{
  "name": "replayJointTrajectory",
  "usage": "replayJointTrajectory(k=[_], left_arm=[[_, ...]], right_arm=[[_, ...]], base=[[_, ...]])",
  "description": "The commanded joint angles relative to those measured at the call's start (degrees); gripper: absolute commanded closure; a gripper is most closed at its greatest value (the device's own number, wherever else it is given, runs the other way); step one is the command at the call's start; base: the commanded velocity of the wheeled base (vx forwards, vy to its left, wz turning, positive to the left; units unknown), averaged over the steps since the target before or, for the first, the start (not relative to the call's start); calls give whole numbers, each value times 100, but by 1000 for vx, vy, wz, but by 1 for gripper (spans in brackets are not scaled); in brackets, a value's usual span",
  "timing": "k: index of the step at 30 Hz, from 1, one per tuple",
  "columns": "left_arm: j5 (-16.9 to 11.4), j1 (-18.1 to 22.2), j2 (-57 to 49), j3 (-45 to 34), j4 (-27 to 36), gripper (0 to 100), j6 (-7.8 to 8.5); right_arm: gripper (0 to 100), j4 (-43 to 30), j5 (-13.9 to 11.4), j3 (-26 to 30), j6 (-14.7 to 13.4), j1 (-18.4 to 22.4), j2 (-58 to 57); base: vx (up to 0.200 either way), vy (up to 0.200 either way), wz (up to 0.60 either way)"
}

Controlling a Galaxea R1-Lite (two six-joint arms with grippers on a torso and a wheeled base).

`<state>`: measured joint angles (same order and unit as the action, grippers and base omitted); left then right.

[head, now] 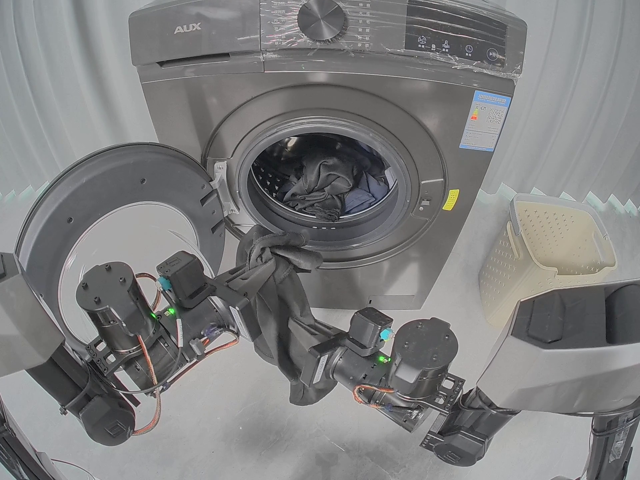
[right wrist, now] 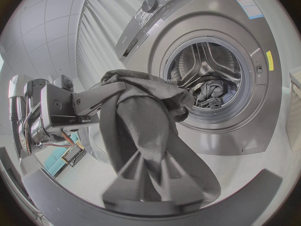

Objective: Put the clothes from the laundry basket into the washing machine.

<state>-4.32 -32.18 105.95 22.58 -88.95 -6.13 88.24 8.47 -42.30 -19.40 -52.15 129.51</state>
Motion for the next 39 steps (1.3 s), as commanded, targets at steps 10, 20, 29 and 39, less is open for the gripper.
replayJointTrajectory(k=[10, 20, 29, 39], left_arm=[[-8, 2, -171, -87, -8, 100, -46], [-456, -7, -734, -588, 1, 100, -55], [-834, -16, -971, -851, 10, 100, -28], [-896, -34, -909, -851, 10, 100, -11]], right_arm=[[100, -8, 462, 222, 129, 425, -638], [100, -17, 664, 222, 138, 1155, -937], [100, -8, 691, 345, 103, 1260, -1130], [100, -17, 612, 785, 120, 1014, -1077]], base=[[0, 0, 0], [0, 0, 0], [0, 0, 0], [0, 0, 0]])
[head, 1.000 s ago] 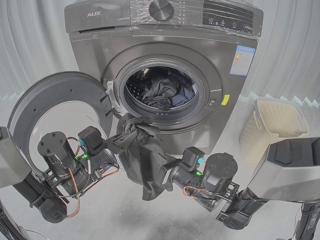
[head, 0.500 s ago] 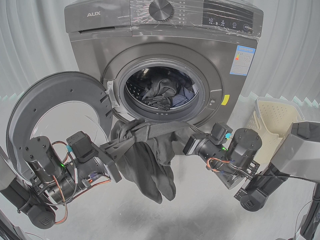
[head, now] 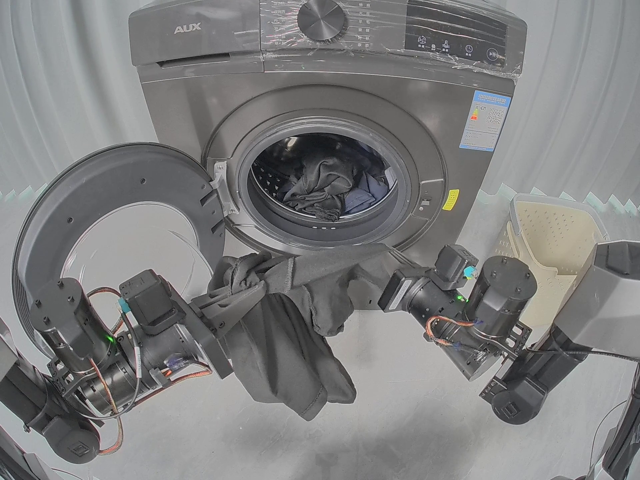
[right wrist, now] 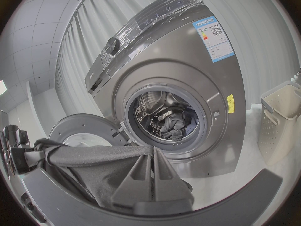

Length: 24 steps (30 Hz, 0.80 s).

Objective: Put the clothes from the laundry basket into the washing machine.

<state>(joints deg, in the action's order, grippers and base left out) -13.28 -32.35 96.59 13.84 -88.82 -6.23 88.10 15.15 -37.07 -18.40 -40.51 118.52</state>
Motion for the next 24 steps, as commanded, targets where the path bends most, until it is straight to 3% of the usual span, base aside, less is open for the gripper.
replayJointTrajectory(k=[1, 9, 10, 17, 24], left_arm=[[9, -52, 53, 58, -4, 100, -1], [62, -61, 308, 190, -4, 100, 8], [62, -52, 326, 207, -4, 100, 16], [71, -34, 343, 260, -4, 100, 8], [80, -34, 414, 251, -4, 100, 16]], right_arm=[[100, -3, -74, 438, 38, -273, 49], [100, 5, -162, 754, 47, -722, 462], [0, 5, -162, 754, 47, -748, 488], [0, 5, -505, 736, 275, -801, 541], [0, 5, -689, 438, 433, -932, 471]], base=[[0, 0, 0], [0, 0, 0], [0, 0, 0], [0, 0, 0], [0, 0, 0]])
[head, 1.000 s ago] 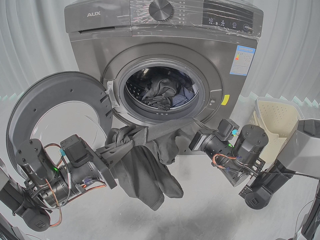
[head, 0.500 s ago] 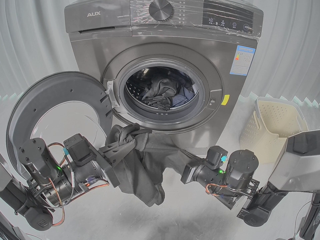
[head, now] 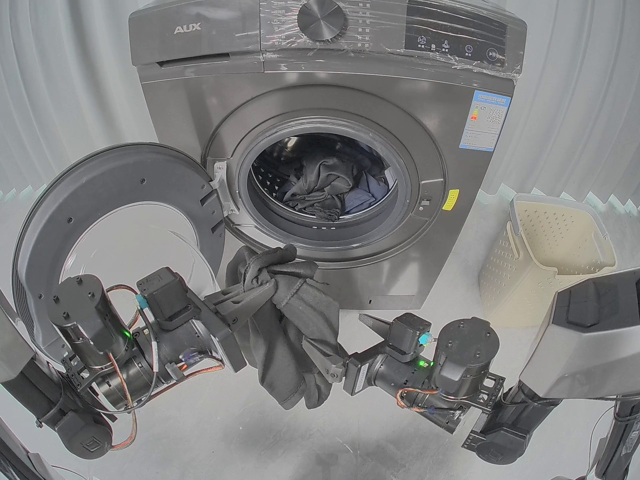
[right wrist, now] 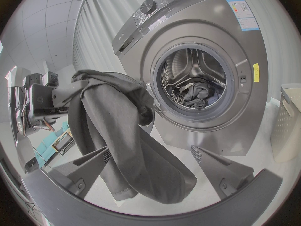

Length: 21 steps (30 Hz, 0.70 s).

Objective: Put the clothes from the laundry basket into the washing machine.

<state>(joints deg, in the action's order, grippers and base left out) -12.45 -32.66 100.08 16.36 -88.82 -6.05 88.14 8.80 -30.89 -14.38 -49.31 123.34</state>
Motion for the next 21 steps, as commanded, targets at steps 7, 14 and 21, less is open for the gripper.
replayJointTrajectory(k=[7, 14, 21], left_arm=[[-12, -4, 73, -19, -4, 100, -2], [-3, -21, 143, -36, -4, 100, 7], [-3, -30, 160, -28, -4, 100, 7]], right_arm=[[0, 2, -89, -796, 182, -17, 14], [0, 2, -309, -928, 164, -61, 41], [100, 10, -318, -928, 103, -211, 49]], base=[[0, 0, 0], [0, 0, 0], [0, 0, 0]])
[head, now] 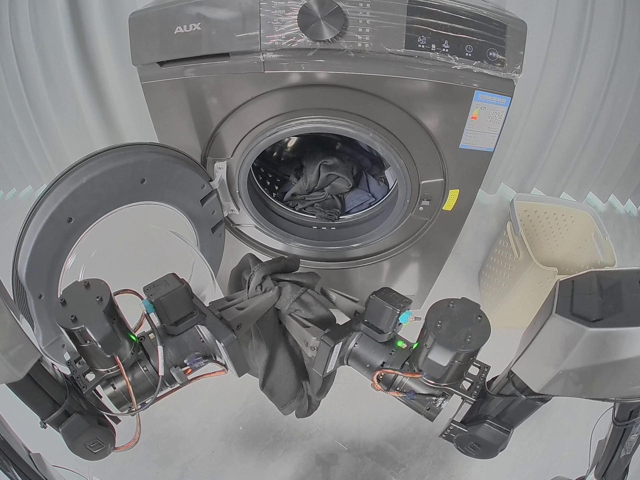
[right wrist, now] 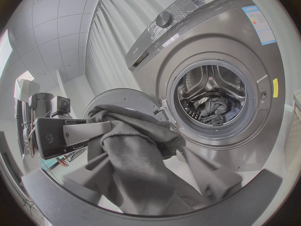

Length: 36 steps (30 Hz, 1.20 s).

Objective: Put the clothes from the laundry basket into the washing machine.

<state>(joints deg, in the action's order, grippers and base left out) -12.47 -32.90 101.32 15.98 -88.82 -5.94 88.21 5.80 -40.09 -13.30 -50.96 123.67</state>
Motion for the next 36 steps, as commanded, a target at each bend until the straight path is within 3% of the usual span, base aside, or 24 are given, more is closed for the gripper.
replayJointTrajectory(k=[1, 19, 20, 36], left_arm=[[-1, -6, 46, 10, -4, 100, -4], [-98, 56, 64, 1, -4, 100, -39], [-89, 56, 55, 19, -4, 0, -57], [-89, 170, 477, -51, -12, 0, -206]], right_arm=[[100, 3, -18, -7, -15, -46, 16], [100, 12, 70, -42, -32, -64, -45], [100, 12, 79, -42, -32, -55, -45], [100, 3, 369, -60, -15, 42, -528]], base=[[0, 0, 0], [0, 0, 0], [0, 0, 0], [0, 0, 0]])
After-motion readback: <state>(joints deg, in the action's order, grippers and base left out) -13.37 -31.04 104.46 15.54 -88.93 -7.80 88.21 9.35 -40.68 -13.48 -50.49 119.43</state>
